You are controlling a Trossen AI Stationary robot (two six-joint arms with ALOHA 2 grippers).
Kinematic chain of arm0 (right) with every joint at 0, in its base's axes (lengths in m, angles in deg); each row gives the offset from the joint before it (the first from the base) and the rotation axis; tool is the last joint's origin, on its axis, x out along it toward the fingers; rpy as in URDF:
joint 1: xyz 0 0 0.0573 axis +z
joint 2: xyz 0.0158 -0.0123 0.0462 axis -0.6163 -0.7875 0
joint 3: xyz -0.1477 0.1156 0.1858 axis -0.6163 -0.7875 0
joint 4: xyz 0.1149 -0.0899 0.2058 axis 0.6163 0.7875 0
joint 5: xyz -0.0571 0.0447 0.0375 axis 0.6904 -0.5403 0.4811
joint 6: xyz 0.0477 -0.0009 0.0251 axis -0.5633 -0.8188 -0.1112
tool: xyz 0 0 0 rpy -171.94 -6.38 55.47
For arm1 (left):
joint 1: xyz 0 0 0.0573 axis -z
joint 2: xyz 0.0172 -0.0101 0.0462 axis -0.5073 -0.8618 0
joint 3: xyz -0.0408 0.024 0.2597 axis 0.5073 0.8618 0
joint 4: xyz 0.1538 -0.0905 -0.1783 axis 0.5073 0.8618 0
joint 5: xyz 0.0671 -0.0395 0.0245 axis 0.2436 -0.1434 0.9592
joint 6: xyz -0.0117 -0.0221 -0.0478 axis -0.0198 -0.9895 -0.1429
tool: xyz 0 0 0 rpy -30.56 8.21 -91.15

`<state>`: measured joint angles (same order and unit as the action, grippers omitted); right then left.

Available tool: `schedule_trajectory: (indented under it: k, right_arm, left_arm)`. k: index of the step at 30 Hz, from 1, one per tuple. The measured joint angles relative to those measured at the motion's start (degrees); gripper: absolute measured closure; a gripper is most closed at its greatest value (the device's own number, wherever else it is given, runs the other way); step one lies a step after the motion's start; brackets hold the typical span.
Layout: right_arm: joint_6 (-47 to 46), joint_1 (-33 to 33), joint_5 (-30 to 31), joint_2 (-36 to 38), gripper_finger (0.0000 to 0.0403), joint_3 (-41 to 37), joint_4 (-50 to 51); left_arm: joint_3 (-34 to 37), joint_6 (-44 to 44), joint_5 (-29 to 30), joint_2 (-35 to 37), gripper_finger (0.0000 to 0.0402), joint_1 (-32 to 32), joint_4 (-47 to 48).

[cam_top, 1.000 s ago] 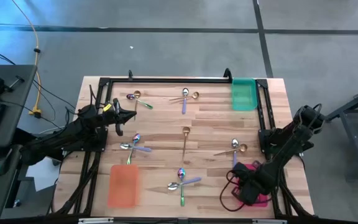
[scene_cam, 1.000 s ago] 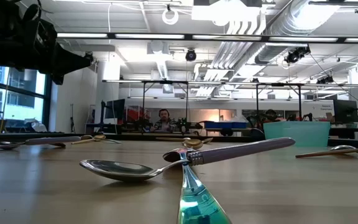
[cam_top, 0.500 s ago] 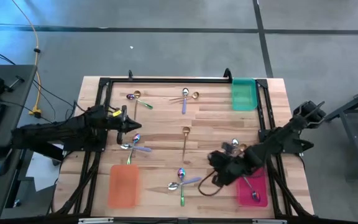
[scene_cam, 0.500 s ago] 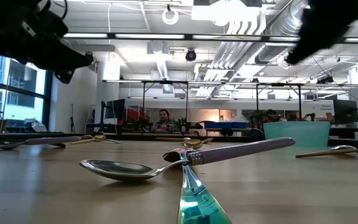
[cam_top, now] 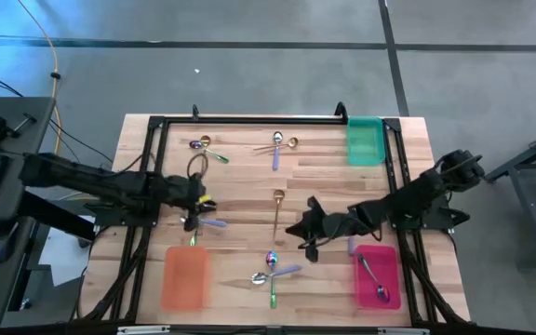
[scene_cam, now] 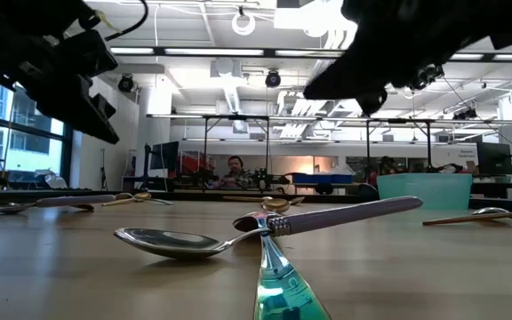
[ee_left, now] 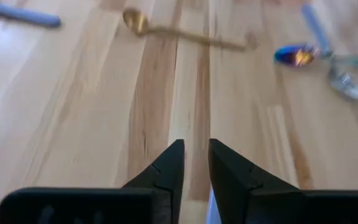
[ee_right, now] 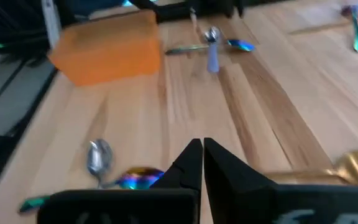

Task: Sort silverware by color (type)
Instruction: Put the purple spoon into the orange bin

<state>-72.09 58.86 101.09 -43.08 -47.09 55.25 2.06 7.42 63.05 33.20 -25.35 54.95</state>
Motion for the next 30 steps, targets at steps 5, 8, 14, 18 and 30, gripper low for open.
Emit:
schedule_trajectory:
  k: [5, 8, 14, 18, 30]
  right_arm:
    - [0.1, -1.1, 0.0, 0.0, 0.0403, -0.4, 0.5]
    - [1.4, -1.0, -0.6, 0.0, 0.0403, -0.4, 0.5]
    - [3.1, -1.0, -0.9, 0.0, 0.0403, -0.4, 0.6]
    - [4.2, -1.0, -0.9, 0.0, 0.0403, -0.4, 0.7]
    - [4.3, -1.0, -0.8, 0.0, 0.0403, -0.4, 0.7]
  left_arm:
    - [-5.3, -0.6, 1.7, -7.8, 0.0304, 5.0, 4.7]
    - [-8.3, -1.8, 1.8, -12.5, 0.0289, 7.0, 7.4]
    - [-10.3, -3.0, 2.3, -21.6, 0.0268, 9.3, 10.2]
    - [-10.3, -2.3, 5.6, -25.5, 0.0260, 9.7, 10.1]
    - [-10.7, -1.5, 4.7, -32.3, 0.0298, 9.6, 9.8]
